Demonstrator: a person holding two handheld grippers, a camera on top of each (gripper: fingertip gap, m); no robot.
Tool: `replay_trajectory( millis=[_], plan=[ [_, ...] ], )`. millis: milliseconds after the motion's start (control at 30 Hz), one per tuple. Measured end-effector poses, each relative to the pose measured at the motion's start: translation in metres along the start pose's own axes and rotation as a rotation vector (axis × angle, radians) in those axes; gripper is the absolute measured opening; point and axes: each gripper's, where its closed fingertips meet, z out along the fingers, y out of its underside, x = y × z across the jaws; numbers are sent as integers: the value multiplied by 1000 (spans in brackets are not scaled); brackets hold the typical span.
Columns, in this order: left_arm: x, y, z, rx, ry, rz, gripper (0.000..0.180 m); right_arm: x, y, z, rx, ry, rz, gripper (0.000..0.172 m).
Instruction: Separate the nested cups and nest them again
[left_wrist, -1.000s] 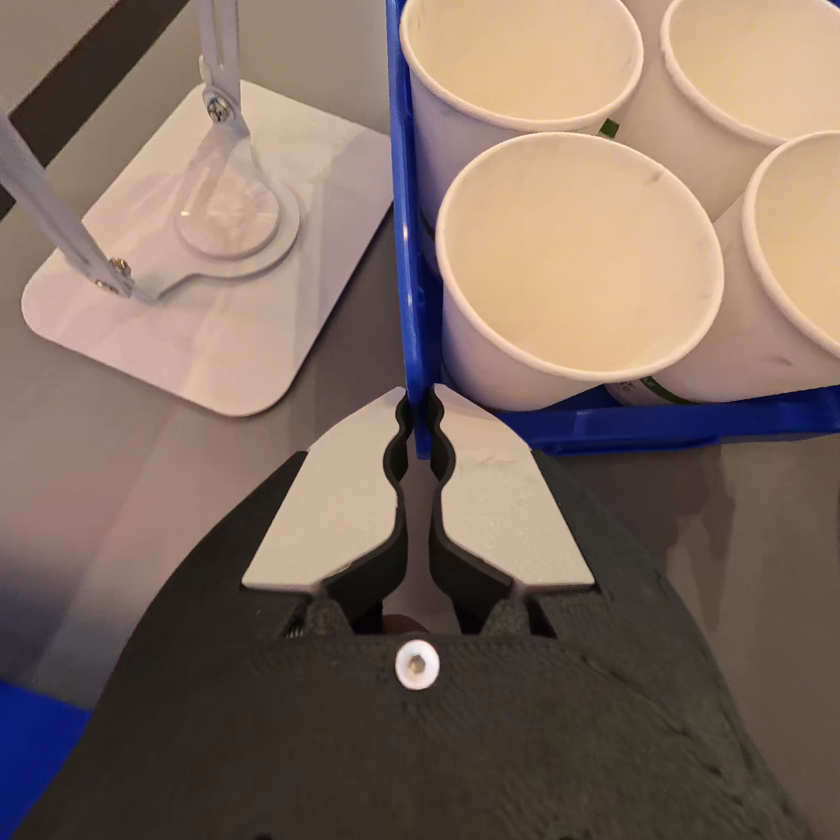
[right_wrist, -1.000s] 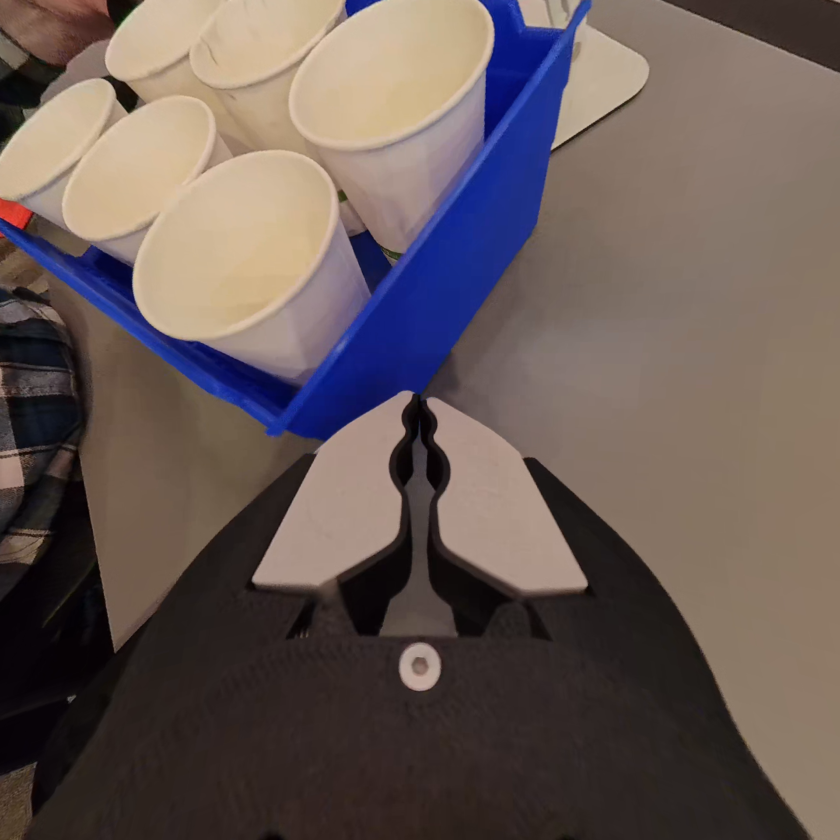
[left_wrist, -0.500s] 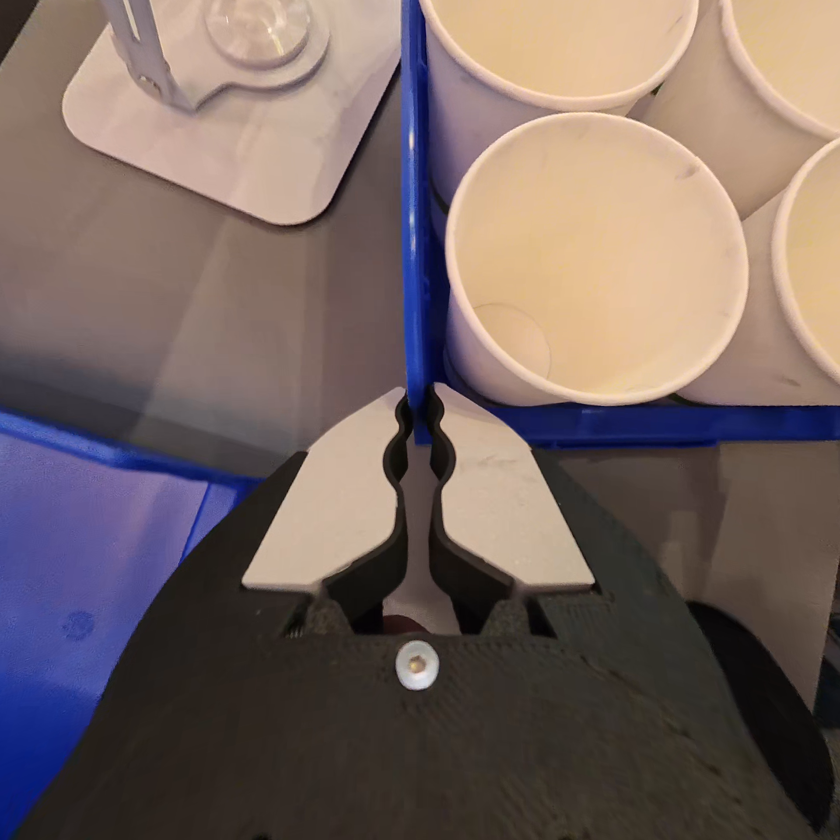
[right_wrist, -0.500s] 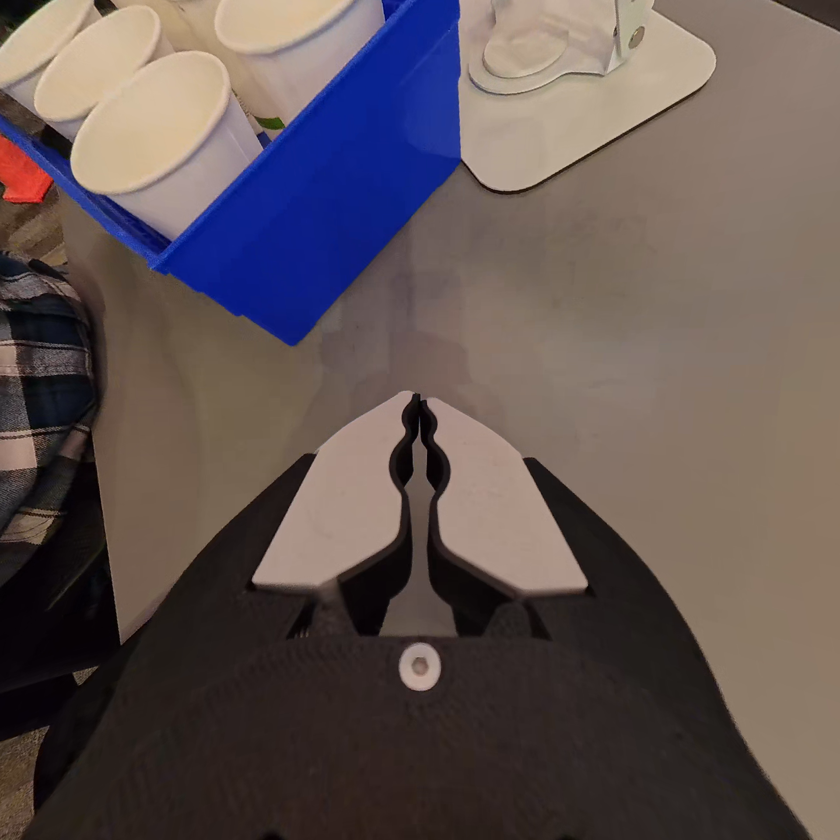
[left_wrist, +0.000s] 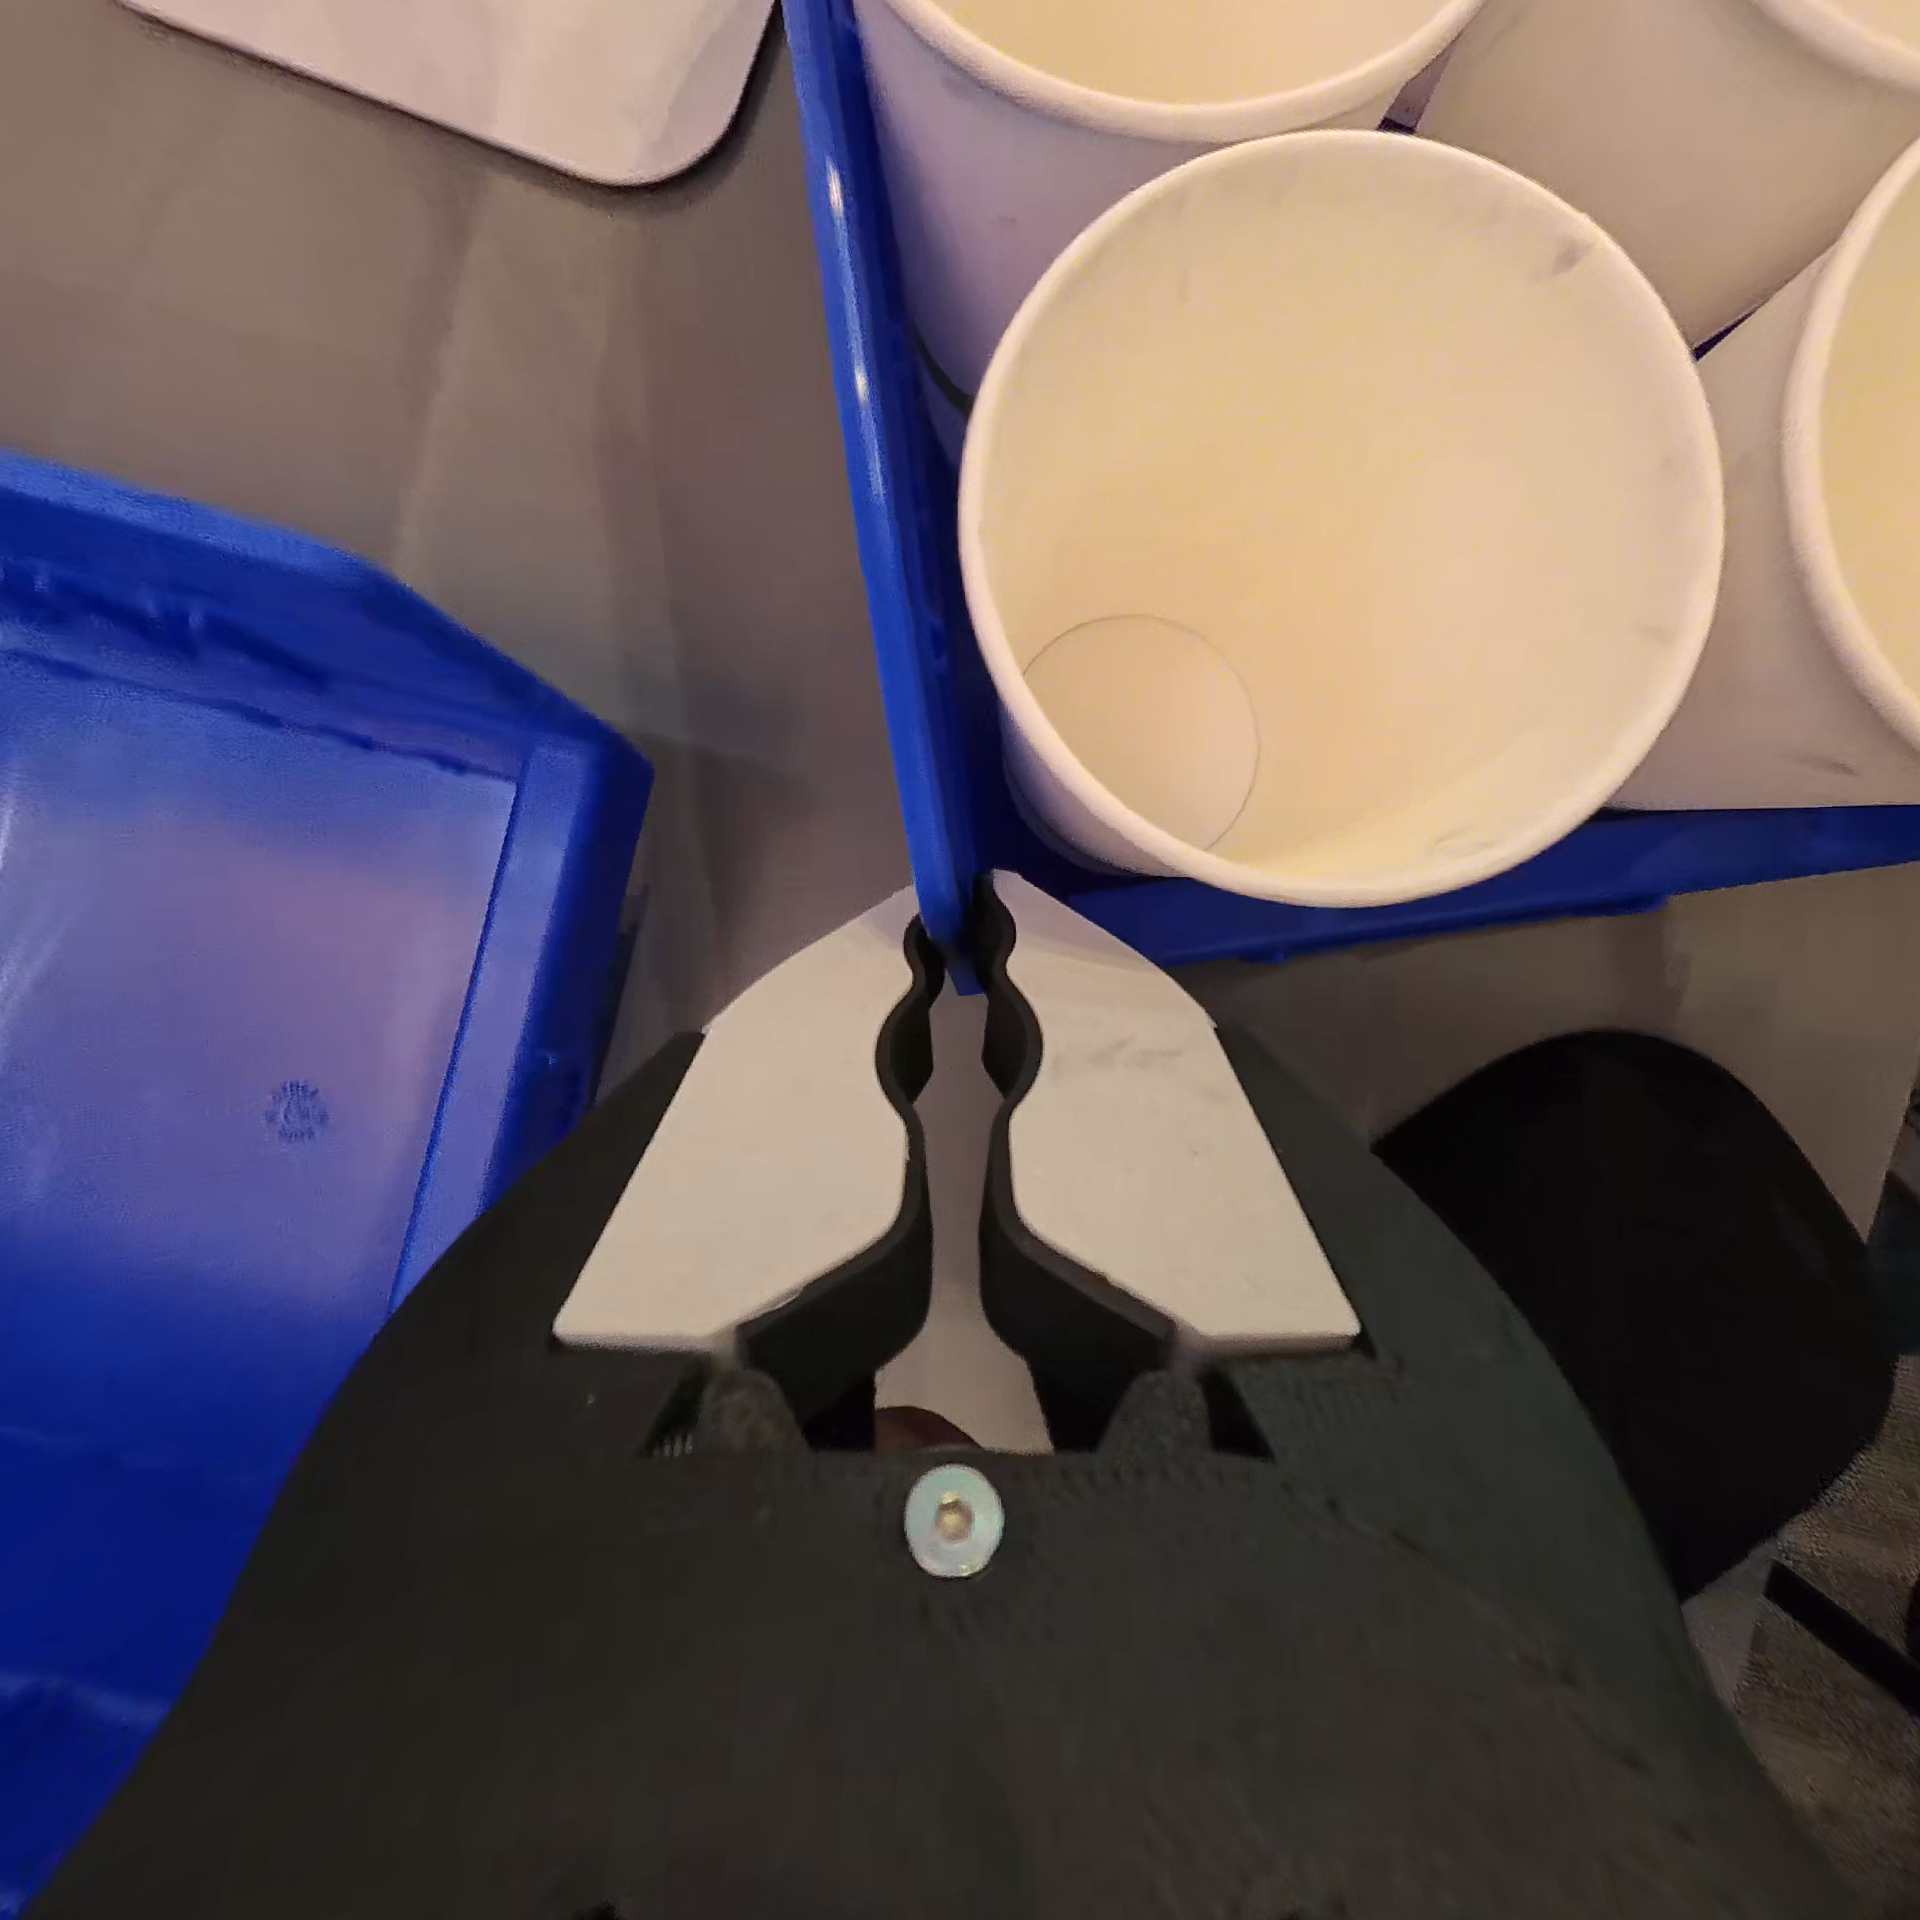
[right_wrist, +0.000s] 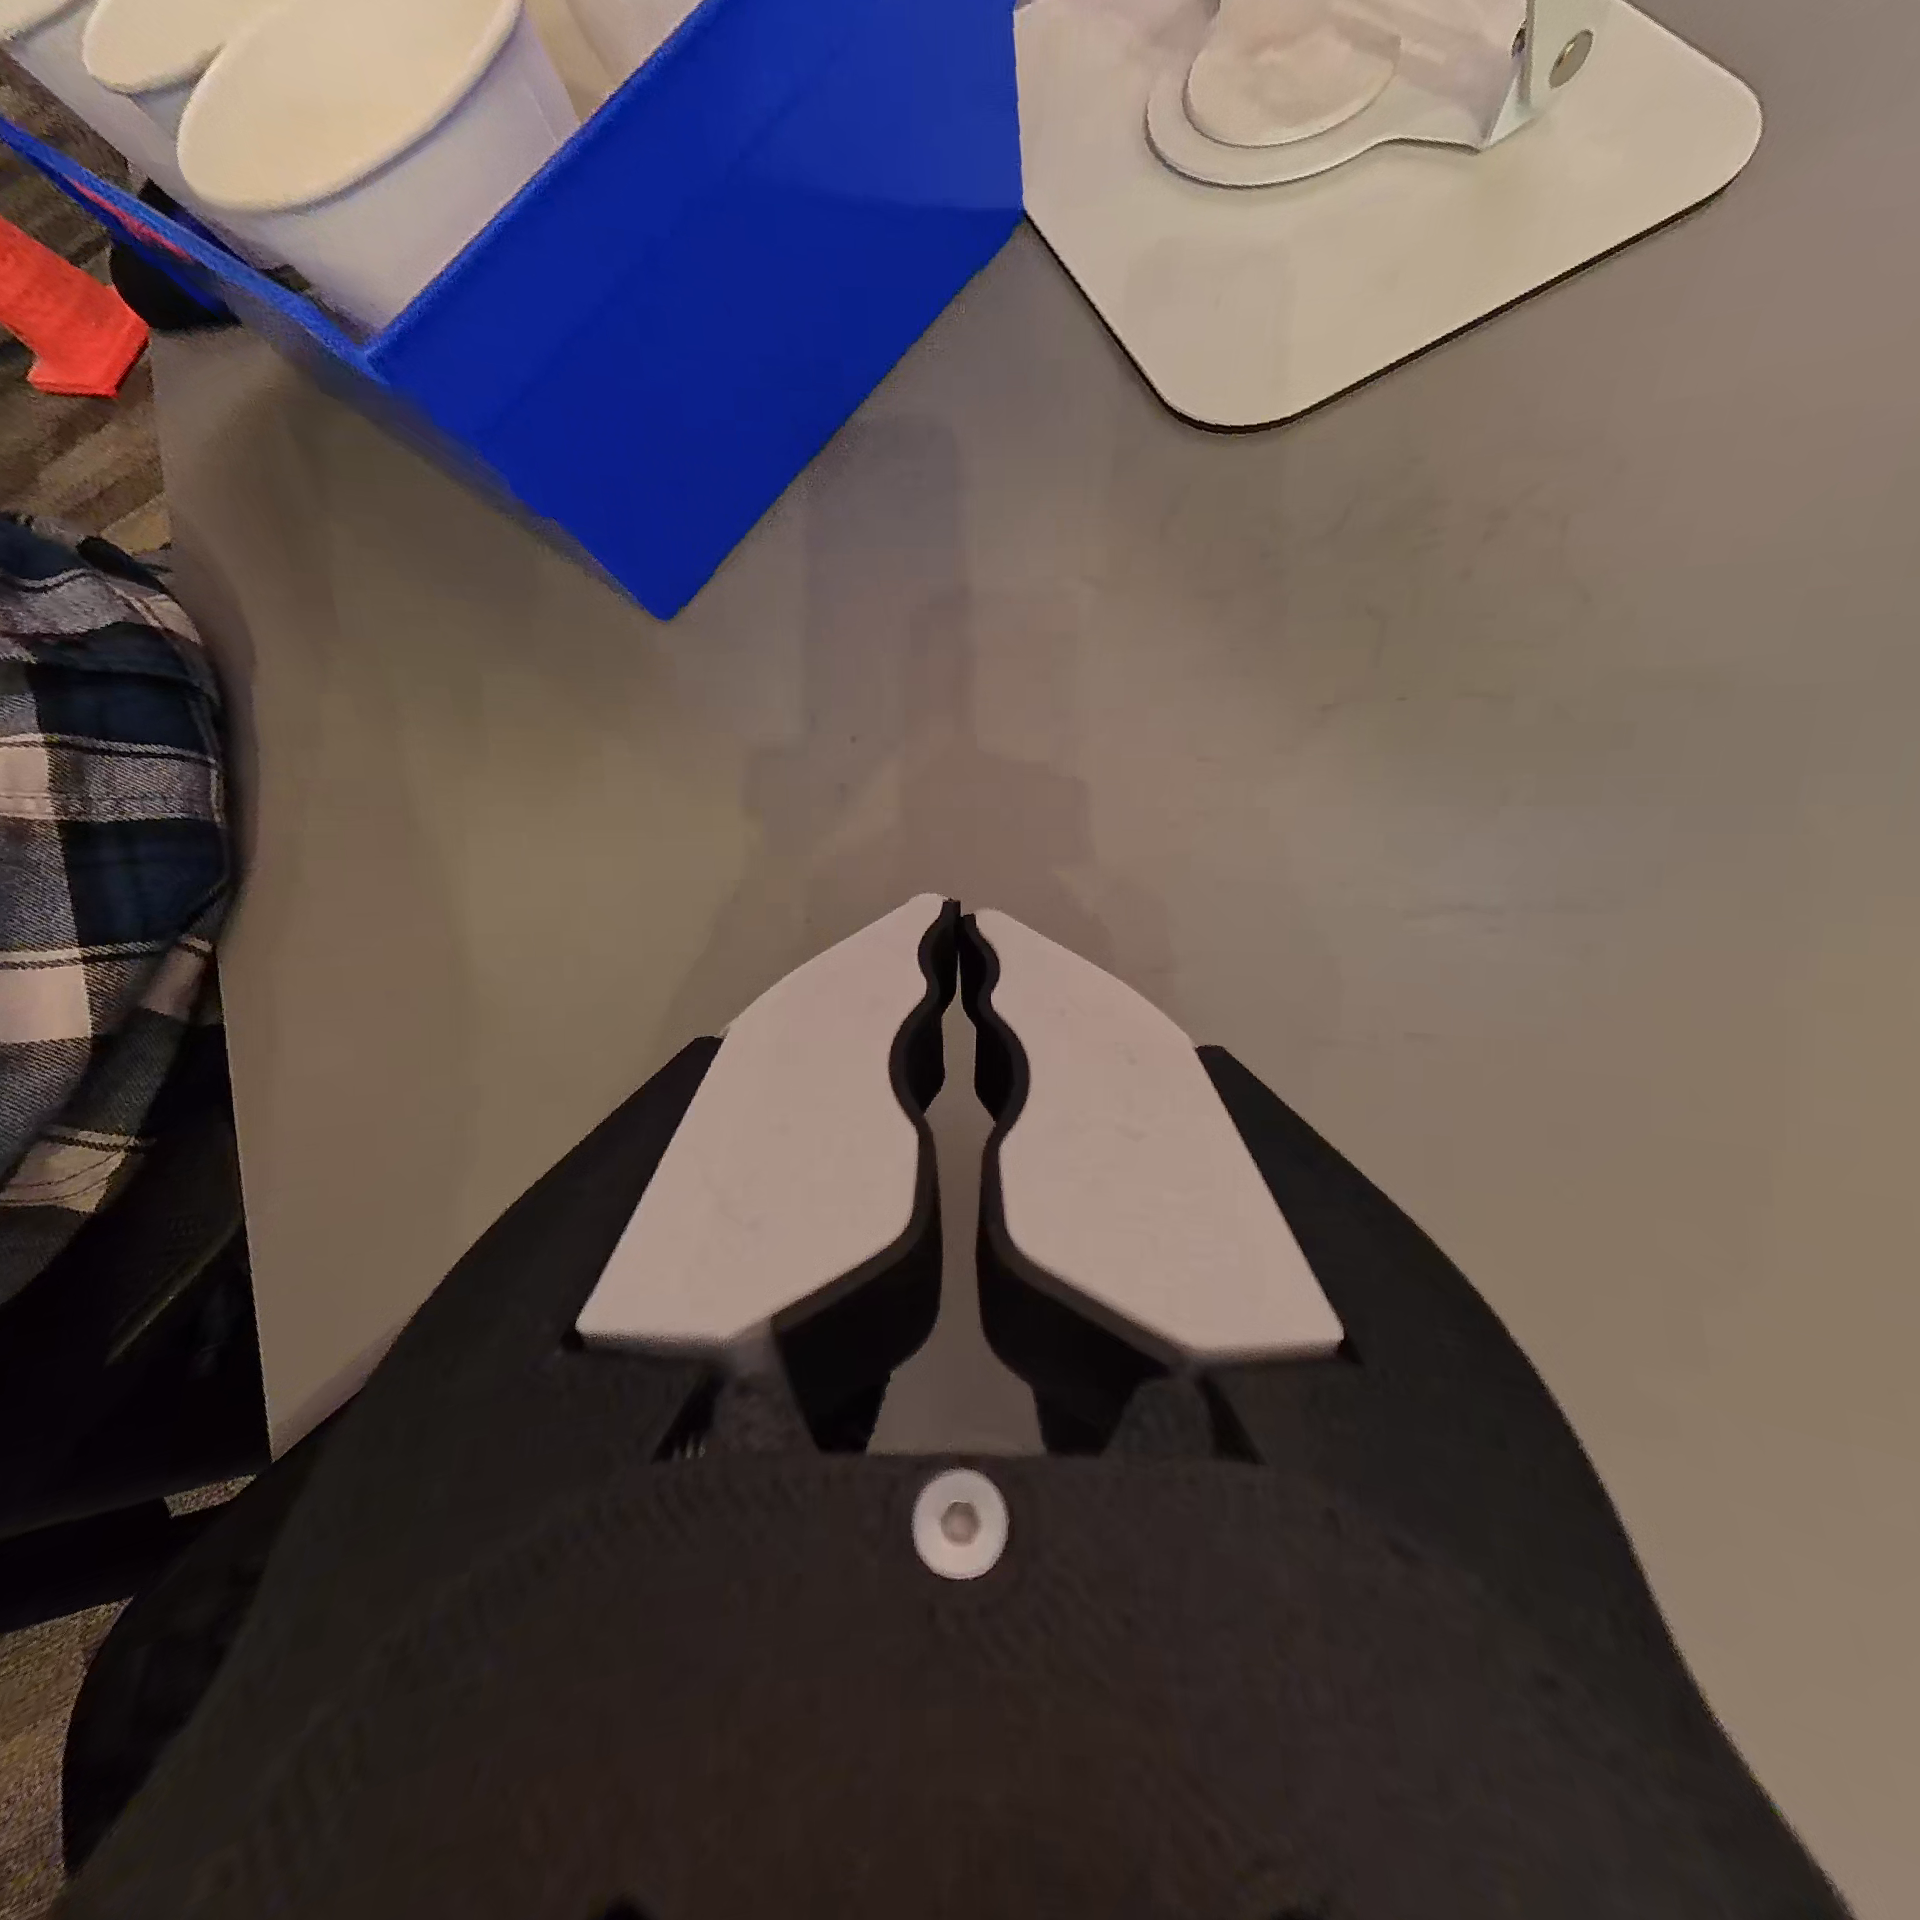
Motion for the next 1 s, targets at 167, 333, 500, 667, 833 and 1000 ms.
replay_trajectory(
  millis=[167, 333, 500, 667, 833, 1000],
  plan=[
    [0, 28, -18, -26, -15, -37, 5, 1, 0, 1, -6, 0, -2, 0],
    [3, 52, -33, -29, -36, -74, 5, 1, -1, 3, -11, -4, -4, 0],
    [4, 66, -42, -20, -52, -98, 5, 0, -3, 5, -16, -8, -10, 0],
    [2, 66, -43, -25, -64, -122, 5, -2, -4, 6, -15, -12, -13, 0],
    [2, 66, -40, -11, -70, -142, 6, -3, -4, 7, -11, -21, -14, 0],
    [0, 69, -42, 20, -100, -188, 18, -10, -9, 8, -19, -30, -46, 0]
  ],
)
